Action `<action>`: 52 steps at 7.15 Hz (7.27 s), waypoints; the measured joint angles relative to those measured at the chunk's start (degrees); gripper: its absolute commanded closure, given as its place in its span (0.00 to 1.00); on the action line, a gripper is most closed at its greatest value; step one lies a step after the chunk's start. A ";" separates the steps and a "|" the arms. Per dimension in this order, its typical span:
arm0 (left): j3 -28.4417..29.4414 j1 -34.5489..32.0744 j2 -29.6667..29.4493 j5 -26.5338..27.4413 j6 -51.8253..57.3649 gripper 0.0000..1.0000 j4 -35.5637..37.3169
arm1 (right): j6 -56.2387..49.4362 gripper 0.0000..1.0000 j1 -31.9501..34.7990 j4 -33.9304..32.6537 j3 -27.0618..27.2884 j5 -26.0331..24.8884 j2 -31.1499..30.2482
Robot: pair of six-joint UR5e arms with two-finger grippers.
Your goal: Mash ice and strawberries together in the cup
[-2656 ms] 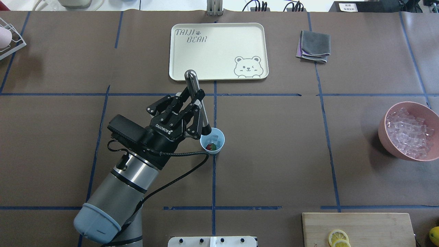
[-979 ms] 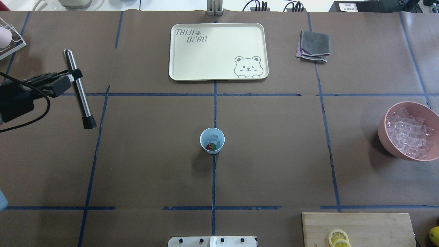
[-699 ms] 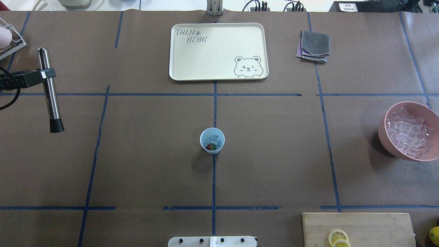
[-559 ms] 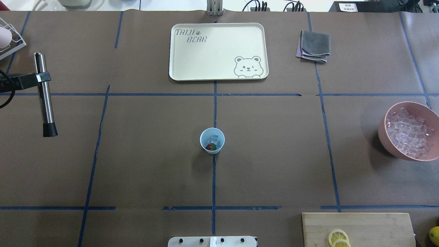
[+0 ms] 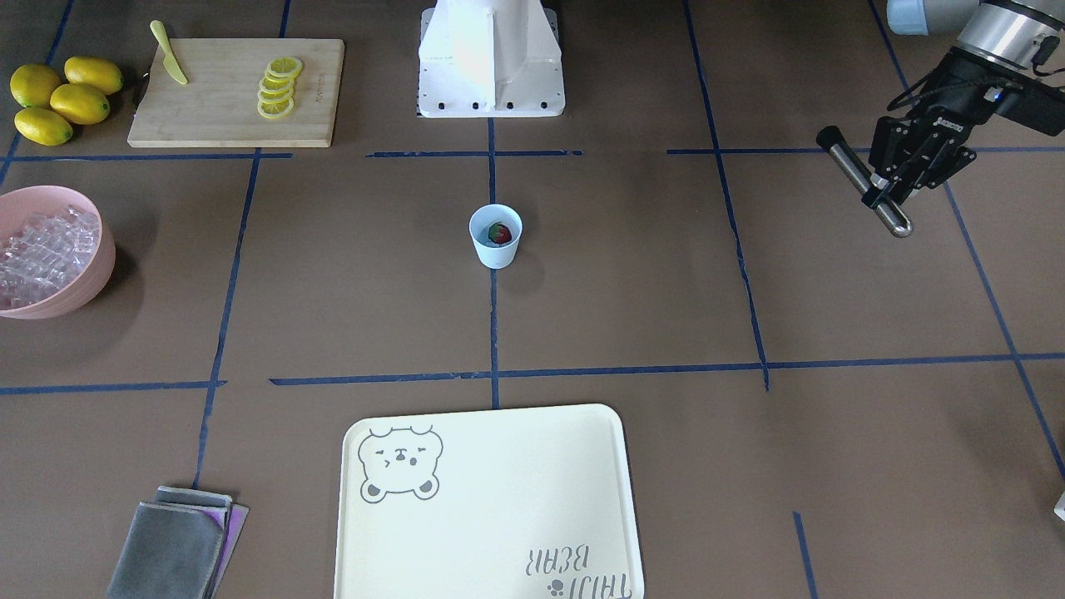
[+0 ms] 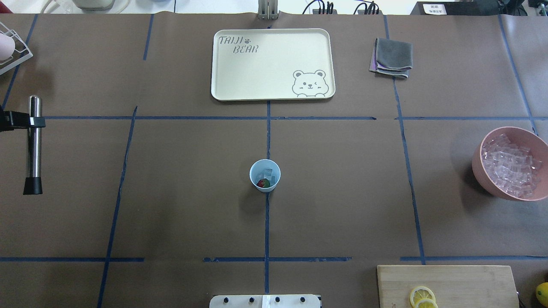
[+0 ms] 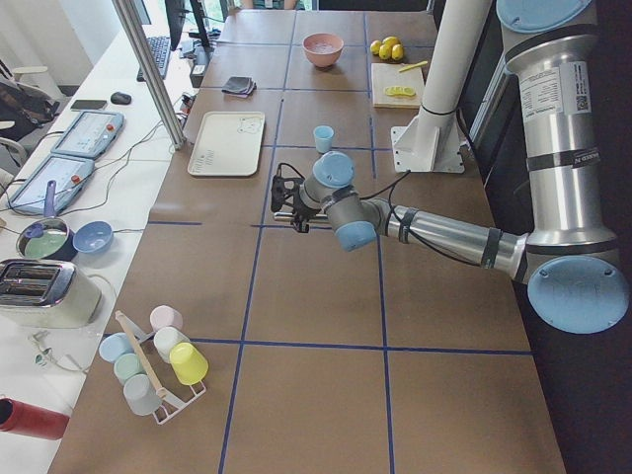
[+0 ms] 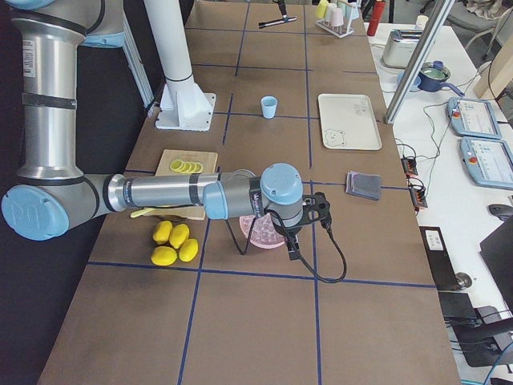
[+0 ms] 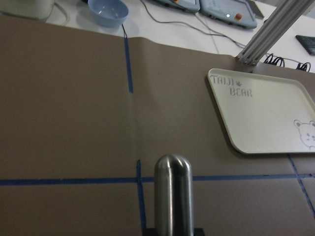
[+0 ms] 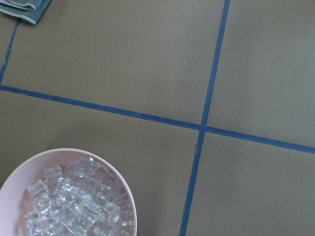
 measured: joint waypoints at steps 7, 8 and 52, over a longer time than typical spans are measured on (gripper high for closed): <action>18.24 -2.74 -0.81 -1.00 18.41 1.00 0.70 | -0.03 0.01 0.00 0.00 -0.32 -0.01 -0.04; 19.42 -2.53 -0.97 0.69 19.02 1.00 0.70 | -0.02 0.01 0.00 -0.01 -0.35 -0.01 -0.04; 17.42 -27.77 -9.85 -6.57 72.64 0.00 52.82 | -0.36 0.01 0.00 -3.78 -1.83 0.23 -0.90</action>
